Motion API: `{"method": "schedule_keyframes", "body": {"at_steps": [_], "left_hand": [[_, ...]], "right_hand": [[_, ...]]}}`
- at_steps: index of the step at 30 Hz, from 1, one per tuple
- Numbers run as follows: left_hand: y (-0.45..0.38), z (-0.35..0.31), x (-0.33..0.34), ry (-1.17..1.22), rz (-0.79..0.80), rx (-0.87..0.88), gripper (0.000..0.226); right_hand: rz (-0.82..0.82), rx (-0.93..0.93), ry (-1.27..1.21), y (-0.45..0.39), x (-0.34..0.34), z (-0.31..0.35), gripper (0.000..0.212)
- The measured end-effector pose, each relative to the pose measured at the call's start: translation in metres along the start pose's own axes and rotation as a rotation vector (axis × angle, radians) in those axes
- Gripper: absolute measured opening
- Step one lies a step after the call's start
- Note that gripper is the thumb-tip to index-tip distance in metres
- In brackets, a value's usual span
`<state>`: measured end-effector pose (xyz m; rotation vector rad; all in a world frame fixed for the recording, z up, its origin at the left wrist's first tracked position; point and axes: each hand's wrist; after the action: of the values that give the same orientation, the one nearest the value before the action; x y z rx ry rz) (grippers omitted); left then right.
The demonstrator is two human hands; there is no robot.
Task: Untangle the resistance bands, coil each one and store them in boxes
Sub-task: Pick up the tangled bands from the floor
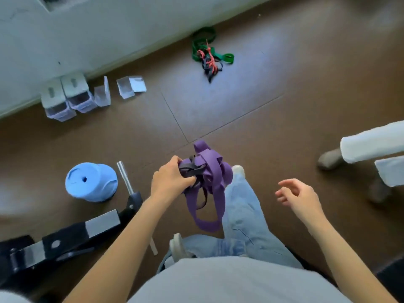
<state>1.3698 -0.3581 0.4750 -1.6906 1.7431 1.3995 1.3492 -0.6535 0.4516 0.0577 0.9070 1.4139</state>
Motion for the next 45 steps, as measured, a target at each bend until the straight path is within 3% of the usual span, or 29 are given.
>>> {"method": "schedule_keyframes", "body": {"at_steps": [4, 10, 13, 18, 20, 24, 29, 35, 39, 41, 45], "left_hand": [[-0.103, -0.038, -0.019, -0.026, -0.011, -0.145, 0.034], [-0.241, -0.080, -0.070, 0.027, -0.196, -0.341, 0.037], [-0.332, -0.090, -0.089, 0.120, -0.221, -0.414, 0.037], [-0.509, -0.118, -0.109, 0.184, -0.101, -0.402, 0.035], [-0.568, -0.130, -0.128, 0.161, -0.080, -0.424, 0.042], [-0.659, -0.147, -0.168, -0.025, -0.001, -0.347, 0.077], [-0.760, -0.152, -0.189, 0.011, -0.068, -0.390, 0.077], [-0.896, -0.142, -0.154, 0.022, -0.158, -0.387, 0.061], [-0.988, -0.101, -0.094, 0.077, -0.091, -0.417, 0.046], [-1.029, -0.073, -0.049, 0.150, -0.059, -0.429, 0.043], [-1.097, -0.013, 0.052, 0.354, -0.085, -0.519, 0.037]], "right_hand": [[0.143, -0.146, 0.128, -0.134, -0.003, 0.098, 0.014], [0.371, -0.314, 0.394, -0.303, 0.002, 0.249, 0.013], [0.374, -0.297, 0.427, -0.386, 0.011, 0.291, 0.014], [0.315, -0.149, 0.480, -0.518, 0.016, 0.334, 0.016], [0.282, -0.076, 0.445, -0.564, 0.013, 0.356, 0.018], [0.238, 0.011, 0.334, -0.649, 0.023, 0.402, 0.021], [0.295, 0.100, 0.282, -0.755, 0.065, 0.450, 0.024], [0.386, 0.101, 0.313, -0.905, 0.153, 0.490, 0.022], [0.500, 0.094, 0.486, -1.016, 0.247, 0.464, 0.027], [0.516, 0.078, 0.550, -1.074, 0.301, 0.435, 0.042], [0.492, 0.008, 0.735, -1.178, 0.412, 0.364, 0.096]]}}
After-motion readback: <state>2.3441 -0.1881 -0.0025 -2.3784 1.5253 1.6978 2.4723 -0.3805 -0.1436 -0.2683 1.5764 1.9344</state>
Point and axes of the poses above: each hand's wrist, its own y-axis away from the middle knuckle, its own x-axis out of the palm, z = x × y, and after that the axes turned 1 degree about x, right-handed
